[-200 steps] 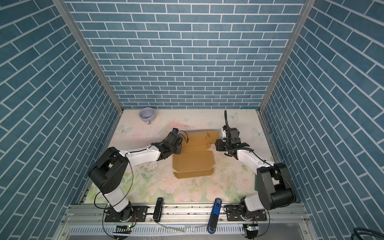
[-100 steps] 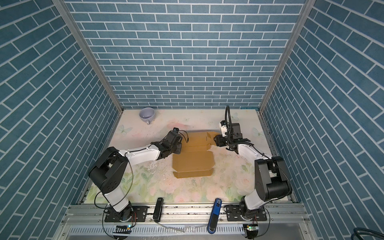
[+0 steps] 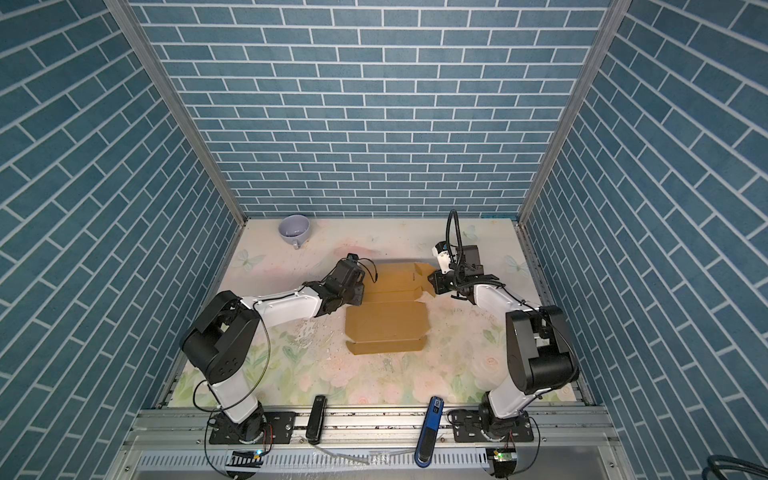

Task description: Fold the paper box

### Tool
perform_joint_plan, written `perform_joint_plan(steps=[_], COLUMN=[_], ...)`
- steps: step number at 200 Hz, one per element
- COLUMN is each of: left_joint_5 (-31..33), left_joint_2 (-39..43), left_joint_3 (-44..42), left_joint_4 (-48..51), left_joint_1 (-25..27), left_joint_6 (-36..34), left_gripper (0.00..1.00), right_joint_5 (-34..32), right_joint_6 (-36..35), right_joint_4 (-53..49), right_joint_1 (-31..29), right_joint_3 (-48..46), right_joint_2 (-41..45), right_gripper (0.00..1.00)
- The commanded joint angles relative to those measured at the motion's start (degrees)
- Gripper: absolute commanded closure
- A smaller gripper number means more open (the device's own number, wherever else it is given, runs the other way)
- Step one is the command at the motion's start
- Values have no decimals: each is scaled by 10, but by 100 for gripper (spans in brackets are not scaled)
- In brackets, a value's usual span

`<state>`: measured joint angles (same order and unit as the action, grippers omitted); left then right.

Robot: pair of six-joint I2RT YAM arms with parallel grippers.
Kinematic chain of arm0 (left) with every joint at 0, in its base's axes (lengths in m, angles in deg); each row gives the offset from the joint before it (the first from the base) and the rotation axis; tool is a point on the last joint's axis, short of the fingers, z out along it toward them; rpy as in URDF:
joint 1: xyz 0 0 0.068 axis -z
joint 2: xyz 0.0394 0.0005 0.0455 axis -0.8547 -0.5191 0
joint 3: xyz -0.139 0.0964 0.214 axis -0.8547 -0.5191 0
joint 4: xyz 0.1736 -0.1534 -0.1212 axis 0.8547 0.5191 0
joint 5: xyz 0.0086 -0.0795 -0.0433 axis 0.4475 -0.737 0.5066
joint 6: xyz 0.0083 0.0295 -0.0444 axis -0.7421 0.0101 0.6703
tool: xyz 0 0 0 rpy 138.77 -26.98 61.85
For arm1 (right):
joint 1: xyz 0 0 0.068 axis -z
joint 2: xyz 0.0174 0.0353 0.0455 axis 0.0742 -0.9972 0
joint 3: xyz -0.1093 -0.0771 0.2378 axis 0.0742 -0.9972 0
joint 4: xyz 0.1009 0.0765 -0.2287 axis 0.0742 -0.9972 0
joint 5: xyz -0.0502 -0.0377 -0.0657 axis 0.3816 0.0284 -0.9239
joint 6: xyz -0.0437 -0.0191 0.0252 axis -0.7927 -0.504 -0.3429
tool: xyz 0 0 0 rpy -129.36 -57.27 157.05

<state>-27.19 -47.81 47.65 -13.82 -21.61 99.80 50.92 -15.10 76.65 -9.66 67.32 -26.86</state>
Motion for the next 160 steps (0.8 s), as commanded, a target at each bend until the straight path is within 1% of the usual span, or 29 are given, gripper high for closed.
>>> perform_joint_plan(steps=[1, 28, 51, 95, 160], left_joint_5=[-14, -17, -19, -1, -2], left_joint_2=[-14, -15, -14, -3, -1], left_joint_3=[8, 14, 19, 14, 3], left_joint_4=[3, 7, 9, 0, -24], left_joint_1=[-5, -6, -6, -4, -1], left_joint_6=[9, 6, 5, 8, 23], left_gripper=[87, 87, 87, 87, 87], right_joint_5=[20, 27, 34, 46, 15], right_joint_6=[-19, -15, -12, 10, 43], right_joint_4=[-16, -37, -45, -63, -69], right_joint_1=[0, 0, -2, -12, -56], right_joint_3=[24, 31, 31, 44, 54], right_joint_2=[32, 47, 55, 59, 59], right_gripper=[88, 92, 94, 96, 96])
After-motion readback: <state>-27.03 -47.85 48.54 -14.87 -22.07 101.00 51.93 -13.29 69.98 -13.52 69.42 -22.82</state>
